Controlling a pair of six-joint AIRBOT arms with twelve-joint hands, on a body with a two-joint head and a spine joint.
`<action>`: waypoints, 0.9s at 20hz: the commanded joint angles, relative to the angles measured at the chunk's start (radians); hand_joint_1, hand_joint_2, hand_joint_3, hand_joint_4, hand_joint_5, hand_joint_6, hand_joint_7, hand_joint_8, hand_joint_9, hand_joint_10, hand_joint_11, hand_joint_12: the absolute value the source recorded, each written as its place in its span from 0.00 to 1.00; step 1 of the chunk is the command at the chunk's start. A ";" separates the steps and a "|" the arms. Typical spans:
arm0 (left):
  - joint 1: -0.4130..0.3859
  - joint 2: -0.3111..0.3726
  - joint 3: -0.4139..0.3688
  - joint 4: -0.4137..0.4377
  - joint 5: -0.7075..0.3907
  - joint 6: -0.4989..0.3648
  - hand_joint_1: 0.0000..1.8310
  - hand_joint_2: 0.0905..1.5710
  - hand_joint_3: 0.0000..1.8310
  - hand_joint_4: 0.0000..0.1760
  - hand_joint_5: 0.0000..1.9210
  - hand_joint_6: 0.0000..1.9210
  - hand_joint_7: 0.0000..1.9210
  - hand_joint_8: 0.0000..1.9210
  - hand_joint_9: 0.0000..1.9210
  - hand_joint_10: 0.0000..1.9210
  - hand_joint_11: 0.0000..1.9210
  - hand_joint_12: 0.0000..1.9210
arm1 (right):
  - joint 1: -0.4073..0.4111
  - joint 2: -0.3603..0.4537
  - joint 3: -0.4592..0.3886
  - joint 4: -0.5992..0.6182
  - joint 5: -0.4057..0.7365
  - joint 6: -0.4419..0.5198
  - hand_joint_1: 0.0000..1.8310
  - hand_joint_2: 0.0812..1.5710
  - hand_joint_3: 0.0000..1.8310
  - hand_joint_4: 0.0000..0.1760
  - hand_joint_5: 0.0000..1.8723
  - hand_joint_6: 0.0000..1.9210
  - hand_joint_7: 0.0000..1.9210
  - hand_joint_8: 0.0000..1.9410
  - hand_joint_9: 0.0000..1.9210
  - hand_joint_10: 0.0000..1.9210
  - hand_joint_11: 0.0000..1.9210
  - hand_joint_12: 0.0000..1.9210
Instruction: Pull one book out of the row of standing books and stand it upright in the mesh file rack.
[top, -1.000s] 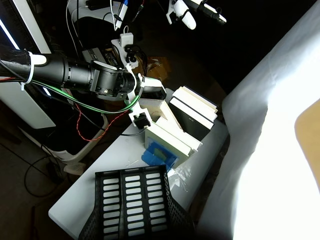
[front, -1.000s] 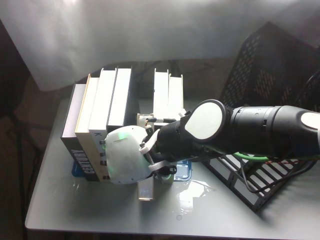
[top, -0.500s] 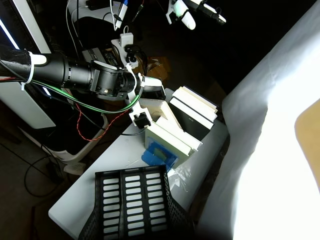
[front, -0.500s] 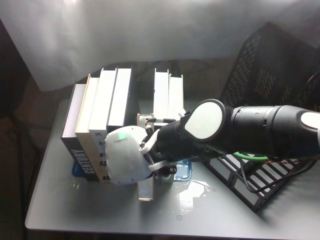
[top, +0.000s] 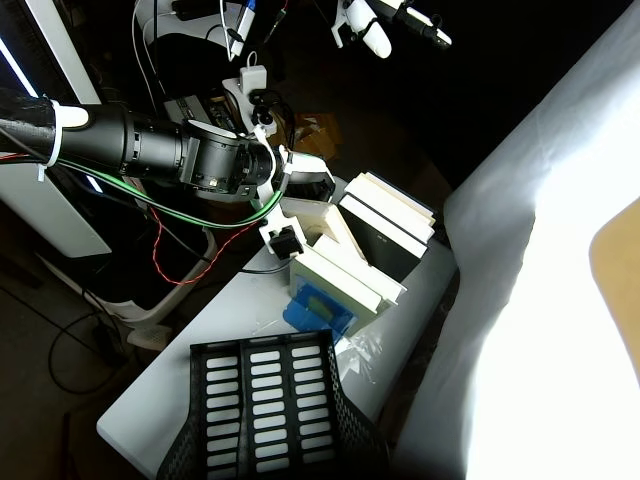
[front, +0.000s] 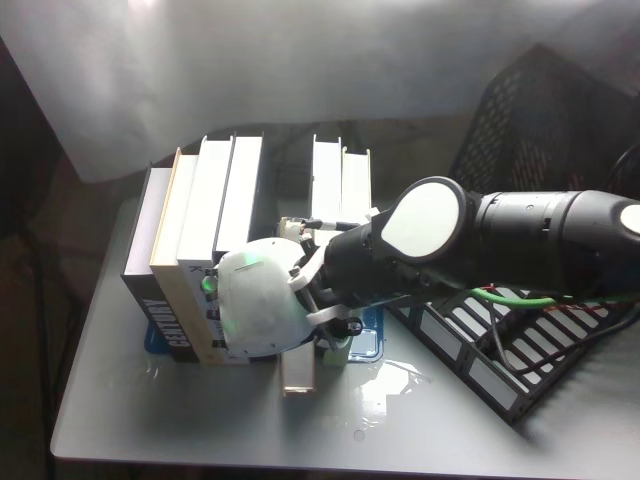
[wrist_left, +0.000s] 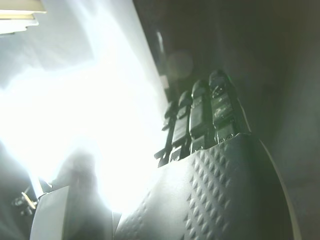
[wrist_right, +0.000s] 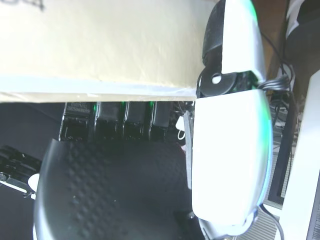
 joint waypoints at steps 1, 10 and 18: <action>0.004 0.010 0.004 -0.030 -0.128 -0.005 0.19 0.83 0.00 0.00 0.00 0.00 0.00 0.00 0.00 0.00 0.00 0.00 | 0.008 0.020 0.001 -0.002 -0.013 0.007 0.75 0.70 0.00 0.00 0.53 0.46 0.53 0.51 0.43 0.72 0.29 1.00; 0.004 0.010 0.004 -0.028 -0.123 -0.005 0.19 0.83 0.00 0.00 0.00 0.00 0.00 0.00 0.00 0.00 0.00 0.00 | 0.035 0.040 -0.019 -0.002 0.021 0.026 0.74 0.71 0.00 0.00 0.51 0.46 0.50 0.57 0.43 0.77 0.35 1.00; 0.003 0.011 0.004 -0.027 -0.123 -0.005 0.18 0.83 0.00 0.09 0.00 0.00 0.00 0.00 0.00 0.00 0.00 0.00 | 0.097 0.099 -0.060 -0.005 0.060 0.044 0.68 0.73 0.00 0.00 0.48 0.45 0.47 0.75 0.65 0.97 0.71 1.00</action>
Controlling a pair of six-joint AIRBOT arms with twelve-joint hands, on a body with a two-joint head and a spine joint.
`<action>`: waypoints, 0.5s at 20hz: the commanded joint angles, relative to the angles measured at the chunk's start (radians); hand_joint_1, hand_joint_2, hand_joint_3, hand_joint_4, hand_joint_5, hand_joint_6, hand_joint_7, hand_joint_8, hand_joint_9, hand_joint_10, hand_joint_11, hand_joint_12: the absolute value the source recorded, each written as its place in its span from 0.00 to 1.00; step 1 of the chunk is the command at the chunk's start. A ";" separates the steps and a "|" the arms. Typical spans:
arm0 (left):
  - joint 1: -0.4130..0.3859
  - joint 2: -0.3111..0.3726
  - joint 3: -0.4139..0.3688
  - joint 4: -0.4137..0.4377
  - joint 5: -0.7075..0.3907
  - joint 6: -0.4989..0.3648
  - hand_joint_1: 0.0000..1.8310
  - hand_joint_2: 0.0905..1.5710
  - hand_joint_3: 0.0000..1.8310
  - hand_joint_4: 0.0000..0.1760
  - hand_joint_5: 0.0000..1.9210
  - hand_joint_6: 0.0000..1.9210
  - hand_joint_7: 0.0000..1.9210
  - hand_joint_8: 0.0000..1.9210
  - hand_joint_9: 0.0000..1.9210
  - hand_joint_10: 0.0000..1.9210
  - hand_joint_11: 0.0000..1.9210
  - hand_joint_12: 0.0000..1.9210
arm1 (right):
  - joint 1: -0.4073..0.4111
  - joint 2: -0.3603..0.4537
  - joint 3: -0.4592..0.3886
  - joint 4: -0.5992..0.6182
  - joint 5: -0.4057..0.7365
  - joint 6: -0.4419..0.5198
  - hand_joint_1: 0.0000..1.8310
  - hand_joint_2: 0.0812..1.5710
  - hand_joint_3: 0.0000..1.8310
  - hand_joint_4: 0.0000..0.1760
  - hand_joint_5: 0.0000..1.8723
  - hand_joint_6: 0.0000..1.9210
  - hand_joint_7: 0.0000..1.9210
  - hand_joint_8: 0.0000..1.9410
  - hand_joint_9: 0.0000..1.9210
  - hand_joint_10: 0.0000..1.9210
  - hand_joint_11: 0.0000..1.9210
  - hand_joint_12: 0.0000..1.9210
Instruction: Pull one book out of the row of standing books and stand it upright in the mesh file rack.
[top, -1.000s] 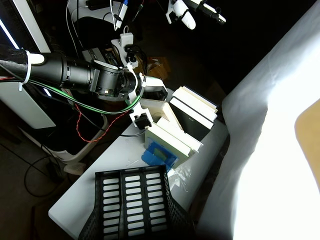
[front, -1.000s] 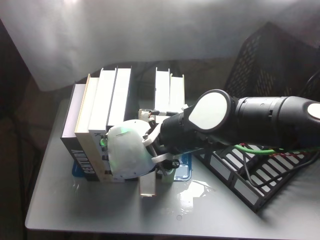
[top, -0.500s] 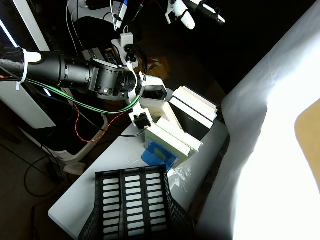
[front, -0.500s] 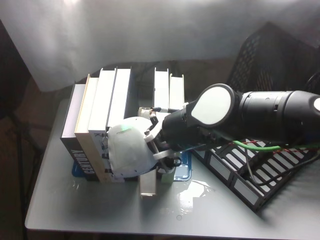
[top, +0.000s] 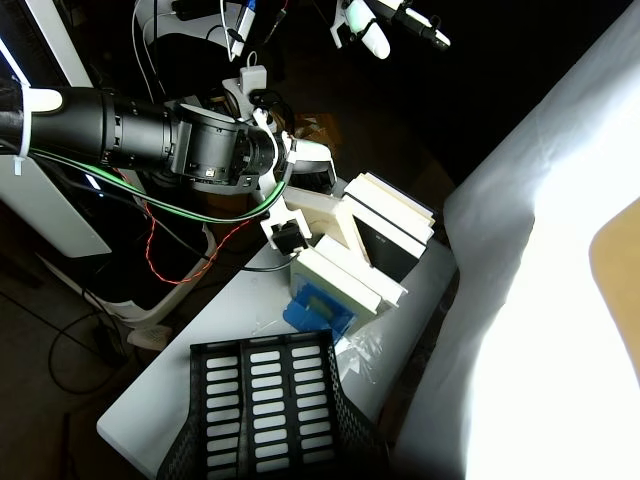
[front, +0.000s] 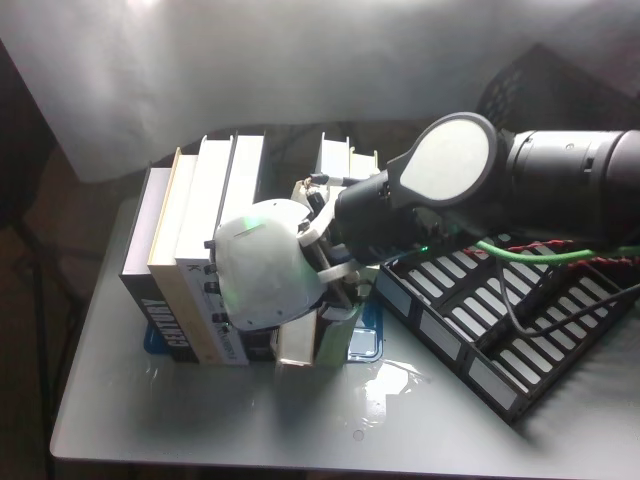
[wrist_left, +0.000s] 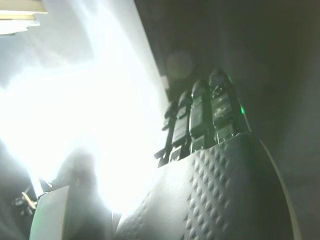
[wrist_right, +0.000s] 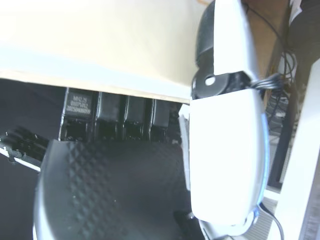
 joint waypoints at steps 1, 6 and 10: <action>0.002 0.011 0.004 -0.029 -0.124 -0.005 0.18 0.83 0.00 0.08 0.00 0.00 0.00 0.00 0.00 0.00 0.00 0.00 | 0.017 0.027 0.000 0.016 -0.028 0.022 0.68 0.73 0.00 0.00 0.49 0.44 0.47 0.75 0.61 0.94 0.65 1.00; 0.002 0.012 0.003 -0.028 -0.125 -0.005 0.20 0.82 0.00 0.02 0.00 0.00 0.00 0.00 0.00 0.00 0.00 0.00 | 0.054 0.050 -0.008 0.014 0.011 0.058 0.67 0.76 0.00 0.00 0.43 0.55 0.44 0.78 0.51 0.91 0.49 1.00; 0.001 0.012 0.004 -0.028 -0.125 -0.005 0.20 0.82 0.00 0.00 0.00 0.00 0.00 0.00 0.00 0.00 0.00 0.00 | 0.085 0.069 -0.009 -0.004 0.040 0.103 0.66 0.77 0.01 0.00 0.40 0.62 0.41 0.80 0.45 0.97 0.42 1.00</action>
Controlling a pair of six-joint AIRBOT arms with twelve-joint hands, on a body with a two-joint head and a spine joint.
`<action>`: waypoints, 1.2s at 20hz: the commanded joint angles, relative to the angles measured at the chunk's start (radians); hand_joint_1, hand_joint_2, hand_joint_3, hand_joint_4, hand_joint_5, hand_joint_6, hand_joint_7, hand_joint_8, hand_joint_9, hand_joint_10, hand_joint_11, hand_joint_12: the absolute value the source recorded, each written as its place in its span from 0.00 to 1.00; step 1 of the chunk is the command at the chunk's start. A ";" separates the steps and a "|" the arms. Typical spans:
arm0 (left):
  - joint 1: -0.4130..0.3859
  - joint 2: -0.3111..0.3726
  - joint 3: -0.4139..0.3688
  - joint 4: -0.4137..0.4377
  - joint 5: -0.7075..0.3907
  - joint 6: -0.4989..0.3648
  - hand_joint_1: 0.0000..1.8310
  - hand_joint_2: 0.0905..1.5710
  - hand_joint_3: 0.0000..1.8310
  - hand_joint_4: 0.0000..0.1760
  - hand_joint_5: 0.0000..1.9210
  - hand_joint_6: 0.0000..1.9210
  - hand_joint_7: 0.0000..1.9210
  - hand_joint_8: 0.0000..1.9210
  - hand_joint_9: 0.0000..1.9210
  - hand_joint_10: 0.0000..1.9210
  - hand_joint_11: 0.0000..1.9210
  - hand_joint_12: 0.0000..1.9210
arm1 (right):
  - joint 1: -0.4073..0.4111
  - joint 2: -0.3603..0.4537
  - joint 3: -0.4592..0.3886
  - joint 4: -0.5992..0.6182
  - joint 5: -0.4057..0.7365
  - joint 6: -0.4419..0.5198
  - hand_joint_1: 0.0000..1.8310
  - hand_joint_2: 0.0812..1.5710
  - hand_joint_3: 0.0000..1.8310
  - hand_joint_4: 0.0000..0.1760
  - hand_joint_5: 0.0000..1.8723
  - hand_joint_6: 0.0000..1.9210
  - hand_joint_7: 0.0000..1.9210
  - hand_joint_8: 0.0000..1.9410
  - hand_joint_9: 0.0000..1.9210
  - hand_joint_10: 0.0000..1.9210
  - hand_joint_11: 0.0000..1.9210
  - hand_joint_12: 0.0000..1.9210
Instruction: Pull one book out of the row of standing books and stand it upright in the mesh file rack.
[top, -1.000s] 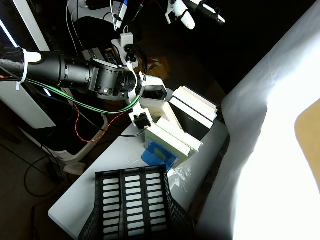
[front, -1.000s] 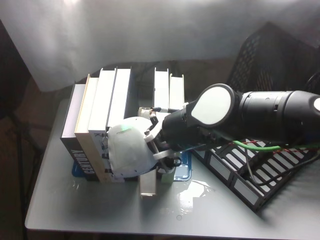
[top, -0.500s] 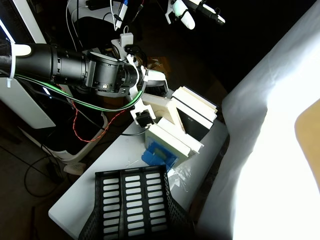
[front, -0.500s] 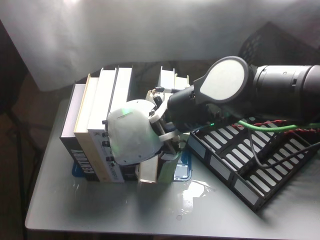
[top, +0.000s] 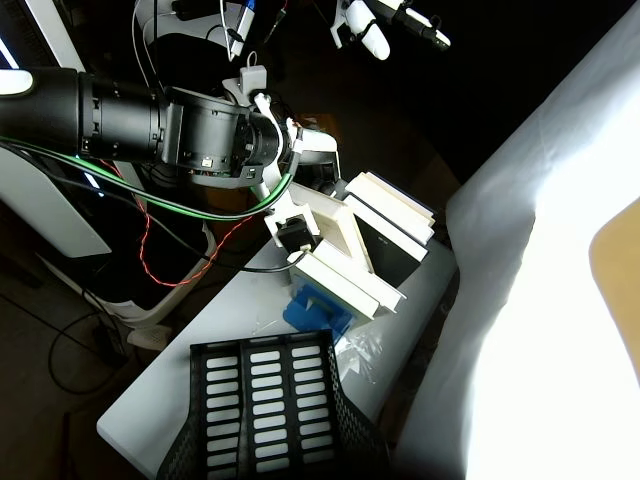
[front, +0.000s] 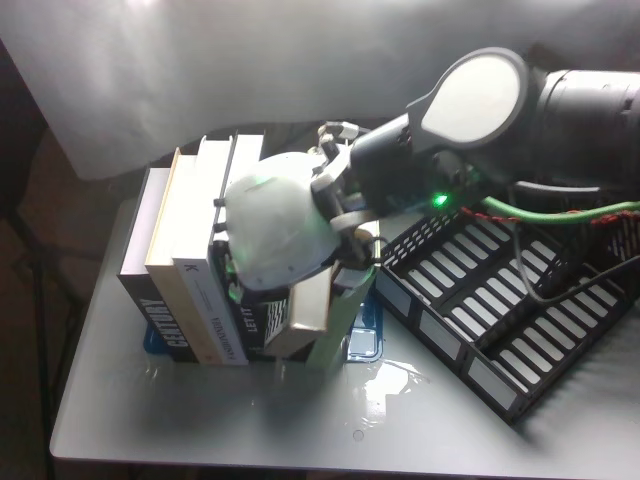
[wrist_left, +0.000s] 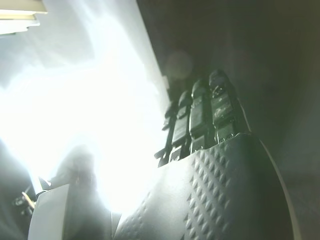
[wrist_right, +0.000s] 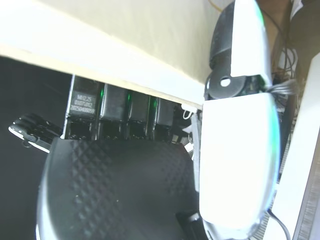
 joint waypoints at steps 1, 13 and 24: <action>0.001 0.012 0.004 -0.026 -0.124 -0.006 0.20 0.82 0.00 0.00 0.00 0.00 0.00 0.00 0.00 0.00 0.00 0.00 | 0.018 0.022 0.002 0.024 -0.024 0.017 0.65 0.79 0.01 0.00 0.38 0.61 0.38 0.87 0.47 0.99 0.46 1.00; -0.004 0.013 0.007 -0.022 -0.124 -0.006 0.21 0.82 0.00 0.00 0.00 0.00 0.00 0.00 0.00 0.00 0.00 0.00 | 0.078 0.041 0.066 0.039 -0.019 0.102 0.64 0.78 0.00 0.00 0.41 0.69 0.38 0.74 0.31 0.82 0.21 1.00; -0.019 0.011 0.013 -0.008 -0.115 -0.006 0.20 0.83 0.00 0.00 0.00 0.00 0.00 0.00 0.00 0.00 0.00 0.00 | 0.126 0.092 0.069 0.085 0.022 0.147 0.72 0.77 0.00 0.00 0.41 0.70 0.41 0.67 0.34 0.83 0.14 1.00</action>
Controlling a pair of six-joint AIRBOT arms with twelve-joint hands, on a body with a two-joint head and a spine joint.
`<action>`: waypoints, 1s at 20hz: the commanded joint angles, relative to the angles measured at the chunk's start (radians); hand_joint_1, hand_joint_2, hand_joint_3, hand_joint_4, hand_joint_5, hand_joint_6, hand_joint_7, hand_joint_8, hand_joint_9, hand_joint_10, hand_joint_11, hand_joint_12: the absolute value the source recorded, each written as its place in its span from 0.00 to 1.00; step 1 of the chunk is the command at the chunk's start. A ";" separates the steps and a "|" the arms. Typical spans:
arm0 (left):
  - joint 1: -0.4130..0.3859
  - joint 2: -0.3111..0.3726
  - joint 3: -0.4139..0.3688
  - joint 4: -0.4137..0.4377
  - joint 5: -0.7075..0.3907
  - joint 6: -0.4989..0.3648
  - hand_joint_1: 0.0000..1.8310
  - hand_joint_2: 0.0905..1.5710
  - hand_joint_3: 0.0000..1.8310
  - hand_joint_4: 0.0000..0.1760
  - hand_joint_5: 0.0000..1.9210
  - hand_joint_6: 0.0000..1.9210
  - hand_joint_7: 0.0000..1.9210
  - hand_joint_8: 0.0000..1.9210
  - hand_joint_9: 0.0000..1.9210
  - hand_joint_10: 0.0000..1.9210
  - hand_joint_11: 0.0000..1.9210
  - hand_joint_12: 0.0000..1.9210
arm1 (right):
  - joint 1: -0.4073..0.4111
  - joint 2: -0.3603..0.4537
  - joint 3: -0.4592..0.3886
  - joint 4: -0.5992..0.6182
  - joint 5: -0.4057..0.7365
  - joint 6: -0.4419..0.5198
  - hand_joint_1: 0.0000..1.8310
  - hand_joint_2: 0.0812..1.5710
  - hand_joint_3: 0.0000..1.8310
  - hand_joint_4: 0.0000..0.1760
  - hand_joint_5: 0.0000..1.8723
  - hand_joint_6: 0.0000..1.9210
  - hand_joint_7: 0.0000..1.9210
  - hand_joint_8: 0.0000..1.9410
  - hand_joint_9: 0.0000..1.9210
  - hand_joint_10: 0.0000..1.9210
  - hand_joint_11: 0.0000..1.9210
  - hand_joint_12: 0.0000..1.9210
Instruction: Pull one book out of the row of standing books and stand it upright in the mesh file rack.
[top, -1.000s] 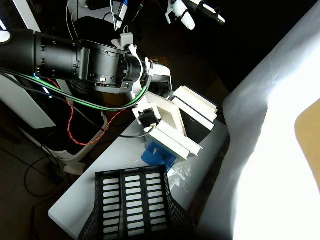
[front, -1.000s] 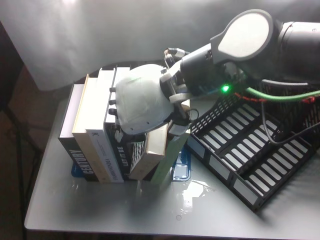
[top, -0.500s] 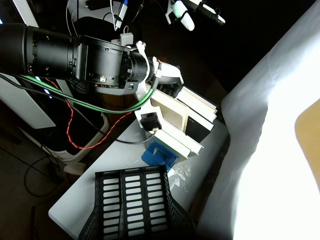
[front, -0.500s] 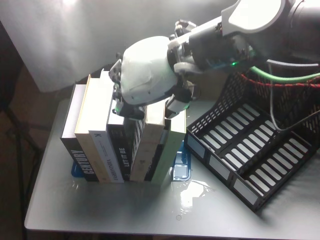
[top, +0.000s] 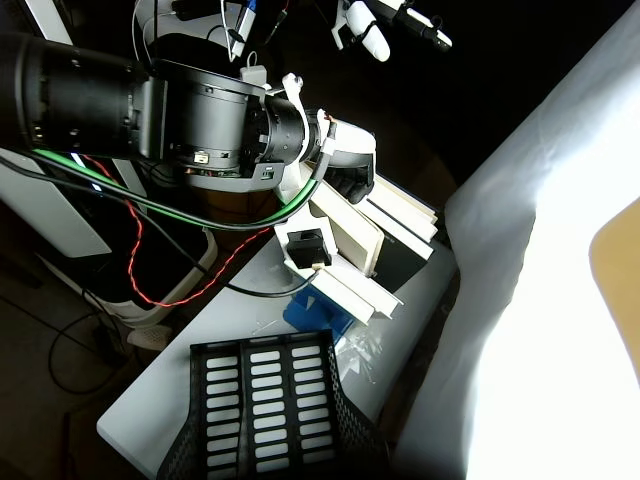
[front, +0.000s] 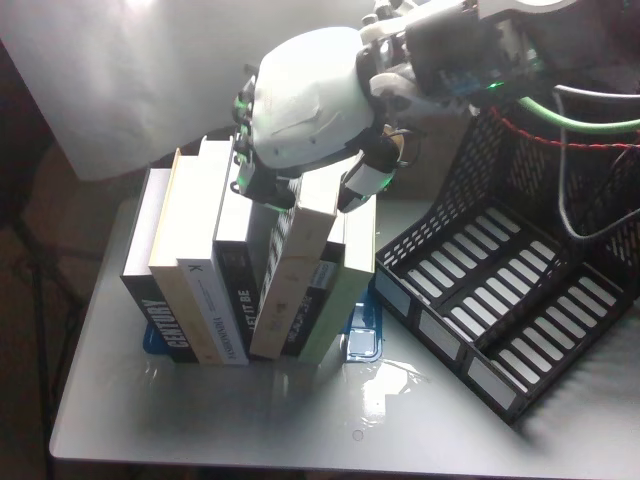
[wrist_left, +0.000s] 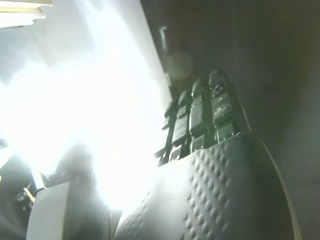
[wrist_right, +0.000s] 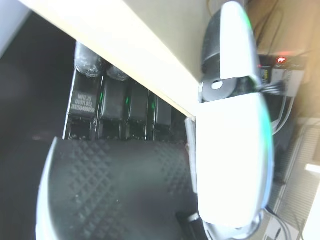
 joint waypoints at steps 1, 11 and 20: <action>-0.003 0.009 0.011 -0.022 -0.117 -0.005 0.20 0.82 0.00 0.00 0.00 0.00 0.00 0.00 0.00 0.00 0.00 0.00 | 0.009 0.022 0.009 0.023 -0.027 0.015 0.65 0.77 0.00 0.00 0.40 0.68 0.42 0.71 0.38 0.82 0.27 1.00; -0.013 0.012 0.013 -0.004 -0.102 -0.005 0.20 0.82 0.00 0.00 0.00 0.00 0.00 0.00 0.00 0.00 0.00 0.00 | 0.090 0.079 0.025 0.059 -0.067 0.051 0.66 0.73 0.00 0.00 0.45 0.57 0.50 0.64 0.45 0.75 0.21 1.00; -0.016 0.013 0.013 0.006 -0.093 -0.005 0.19 0.82 0.00 0.00 0.00 0.00 0.00 0.00 0.00 0.00 0.00 0.00 | 0.146 0.174 -0.026 0.048 -0.095 0.071 0.66 0.73 0.00 0.00 0.46 0.55 0.47 0.69 0.44 0.83 0.30 1.00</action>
